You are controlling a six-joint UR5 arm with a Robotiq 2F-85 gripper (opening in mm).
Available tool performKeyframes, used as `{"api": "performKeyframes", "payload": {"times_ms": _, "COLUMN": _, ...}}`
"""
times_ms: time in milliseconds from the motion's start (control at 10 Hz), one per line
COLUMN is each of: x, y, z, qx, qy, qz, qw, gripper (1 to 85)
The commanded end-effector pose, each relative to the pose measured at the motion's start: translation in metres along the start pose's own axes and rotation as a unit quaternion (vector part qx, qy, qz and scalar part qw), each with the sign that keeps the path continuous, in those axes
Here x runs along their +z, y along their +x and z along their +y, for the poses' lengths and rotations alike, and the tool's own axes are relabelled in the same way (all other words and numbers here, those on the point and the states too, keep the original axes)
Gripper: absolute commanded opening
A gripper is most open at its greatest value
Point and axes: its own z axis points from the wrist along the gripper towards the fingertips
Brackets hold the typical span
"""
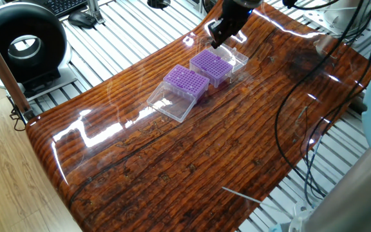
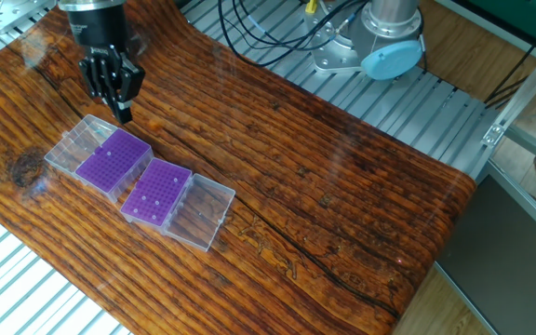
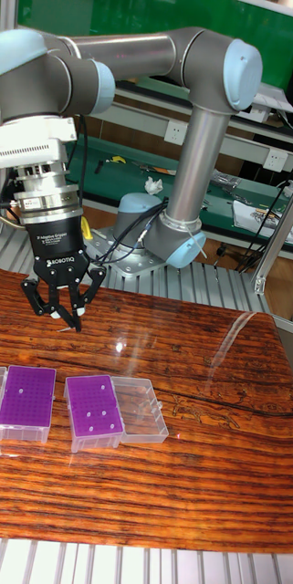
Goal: Transfer all small pipette tips from one holder to another
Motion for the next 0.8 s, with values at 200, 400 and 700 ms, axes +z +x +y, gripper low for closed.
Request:
{"api": "performKeyframes", "payload": {"times_ms": 200, "x": -0.0009, "y": -0.0068, "z": 0.0028, "qx": -0.009, "qy": -0.024, "qz": -0.015, "qw": 0.9996, "gripper": 1.0}}
{"api": "performKeyframes", "payload": {"times_ms": 400, "x": 0.0009, "y": -0.0074, "z": 0.0013, "qx": -0.014, "qy": -0.033, "qz": -0.016, "qw": 0.9992, "gripper": 1.0}}
{"api": "performKeyframes", "payload": {"times_ms": 700, "x": 0.0036, "y": -0.0066, "z": -0.0039, "qx": -0.02, "qy": -0.047, "qz": -0.018, "qw": 0.9985, "gripper": 1.0}}
